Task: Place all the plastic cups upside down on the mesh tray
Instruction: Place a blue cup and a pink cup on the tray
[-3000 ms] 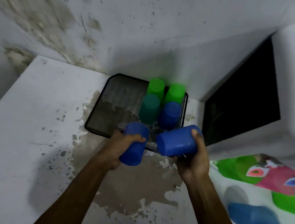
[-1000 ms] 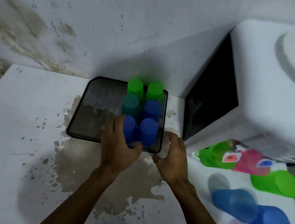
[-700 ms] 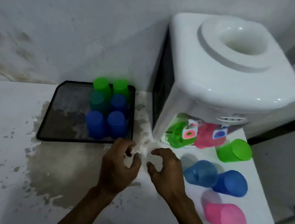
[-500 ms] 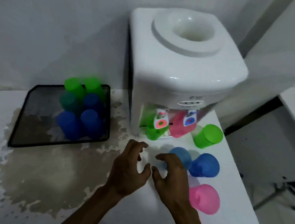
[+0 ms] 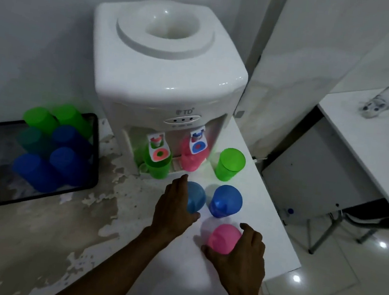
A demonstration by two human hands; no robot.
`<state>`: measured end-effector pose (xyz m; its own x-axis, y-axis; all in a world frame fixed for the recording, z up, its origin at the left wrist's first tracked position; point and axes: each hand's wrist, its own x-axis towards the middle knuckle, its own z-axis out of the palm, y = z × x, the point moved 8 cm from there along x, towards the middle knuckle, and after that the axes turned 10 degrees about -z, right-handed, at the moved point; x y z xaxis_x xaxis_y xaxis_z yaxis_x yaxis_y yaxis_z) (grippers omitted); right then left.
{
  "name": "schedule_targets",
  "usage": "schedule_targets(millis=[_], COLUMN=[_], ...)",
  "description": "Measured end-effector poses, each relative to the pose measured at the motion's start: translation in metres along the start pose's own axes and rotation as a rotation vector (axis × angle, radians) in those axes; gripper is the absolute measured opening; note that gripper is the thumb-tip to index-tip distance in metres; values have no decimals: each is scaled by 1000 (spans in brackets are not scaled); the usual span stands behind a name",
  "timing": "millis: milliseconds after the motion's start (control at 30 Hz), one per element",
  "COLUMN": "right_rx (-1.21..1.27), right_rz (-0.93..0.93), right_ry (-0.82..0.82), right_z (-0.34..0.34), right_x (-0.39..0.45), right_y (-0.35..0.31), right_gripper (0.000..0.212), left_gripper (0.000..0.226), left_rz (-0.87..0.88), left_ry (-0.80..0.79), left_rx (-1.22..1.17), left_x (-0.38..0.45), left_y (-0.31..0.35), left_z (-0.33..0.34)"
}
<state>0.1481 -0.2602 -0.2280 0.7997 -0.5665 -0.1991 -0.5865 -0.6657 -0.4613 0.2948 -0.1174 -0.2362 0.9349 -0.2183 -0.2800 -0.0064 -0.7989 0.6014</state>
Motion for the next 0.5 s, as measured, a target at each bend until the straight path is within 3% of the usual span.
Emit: schedule_targets(millis=[200, 500], right_rx=[134, 387], right_rz=[-16, -215], right_ry=[-71, -200], right_z=[20, 46], right_x=[-1, -5], right_y=[6, -74], right_gripper=[91, 94], left_gripper=[97, 97], left_rz=[-19, -139], left_ry=[83, 130], left_rx=[-62, -299], left_x=[-7, -29], left_y=[-11, -86], left_z=[-5, -55])
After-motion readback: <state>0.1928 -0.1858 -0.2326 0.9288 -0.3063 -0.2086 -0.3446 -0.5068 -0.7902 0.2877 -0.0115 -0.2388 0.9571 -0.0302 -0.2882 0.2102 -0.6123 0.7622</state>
